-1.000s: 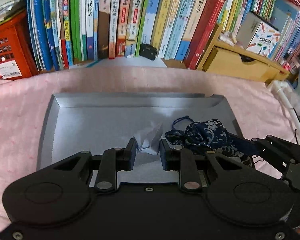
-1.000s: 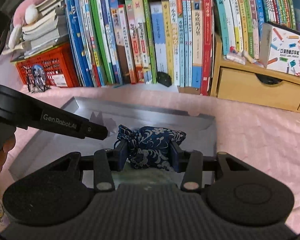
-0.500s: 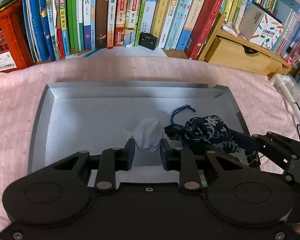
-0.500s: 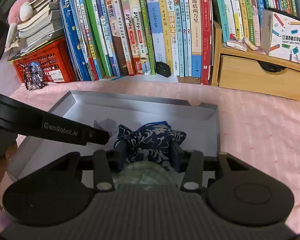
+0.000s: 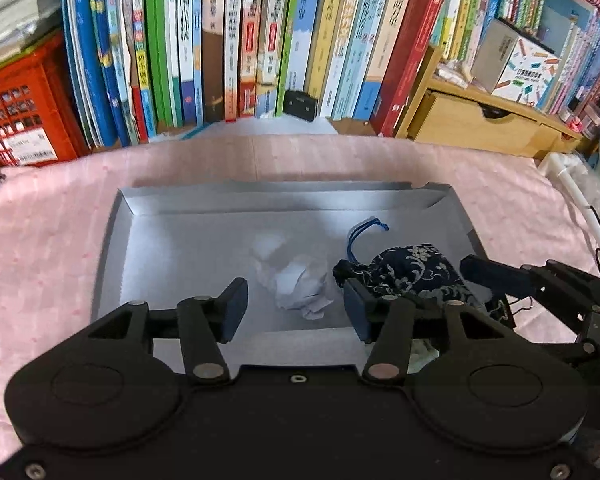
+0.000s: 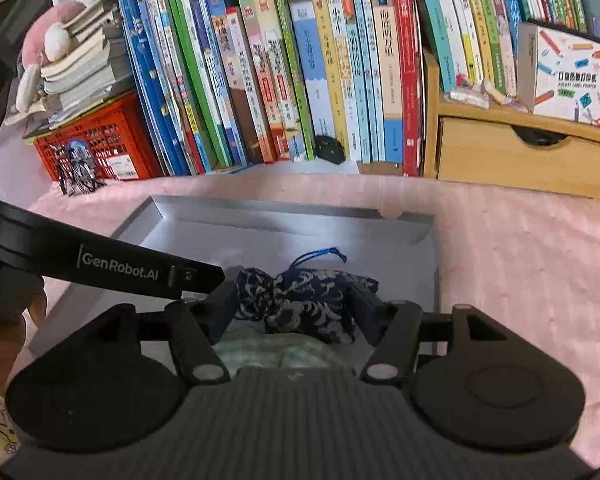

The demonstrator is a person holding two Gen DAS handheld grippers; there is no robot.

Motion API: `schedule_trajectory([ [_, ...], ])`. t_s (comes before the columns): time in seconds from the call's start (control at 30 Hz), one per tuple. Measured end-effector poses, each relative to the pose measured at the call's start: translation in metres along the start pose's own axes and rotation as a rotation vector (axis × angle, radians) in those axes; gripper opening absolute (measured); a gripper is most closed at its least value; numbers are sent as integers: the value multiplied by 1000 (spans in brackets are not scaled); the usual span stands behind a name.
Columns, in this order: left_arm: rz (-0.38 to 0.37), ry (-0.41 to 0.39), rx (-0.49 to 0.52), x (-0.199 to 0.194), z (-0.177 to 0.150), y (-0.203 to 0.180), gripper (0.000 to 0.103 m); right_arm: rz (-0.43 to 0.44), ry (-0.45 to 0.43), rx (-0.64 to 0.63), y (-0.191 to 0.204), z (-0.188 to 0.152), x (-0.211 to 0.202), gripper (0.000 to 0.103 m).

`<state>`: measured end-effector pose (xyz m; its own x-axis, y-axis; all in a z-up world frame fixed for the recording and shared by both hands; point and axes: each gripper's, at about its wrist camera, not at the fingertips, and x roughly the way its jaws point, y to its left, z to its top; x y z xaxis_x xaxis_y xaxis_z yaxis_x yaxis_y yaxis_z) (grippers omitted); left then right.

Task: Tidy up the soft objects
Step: 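Open the left tool to drop the tissue while the right tool drops the pouch into the tray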

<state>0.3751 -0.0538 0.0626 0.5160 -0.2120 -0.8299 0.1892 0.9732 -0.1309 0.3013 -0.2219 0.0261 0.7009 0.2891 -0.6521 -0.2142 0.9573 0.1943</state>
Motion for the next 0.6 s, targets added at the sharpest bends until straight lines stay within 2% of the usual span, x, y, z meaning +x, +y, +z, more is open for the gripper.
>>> schedule_trajectory([
  [0.27,5,-93,24,-50,-10,-2,58,5,-58,-2,9,6,-34,82],
  [0.6,-21,-243,108,-129,-41,-15,76,22,-167,-59,32,0,-100,84],
])
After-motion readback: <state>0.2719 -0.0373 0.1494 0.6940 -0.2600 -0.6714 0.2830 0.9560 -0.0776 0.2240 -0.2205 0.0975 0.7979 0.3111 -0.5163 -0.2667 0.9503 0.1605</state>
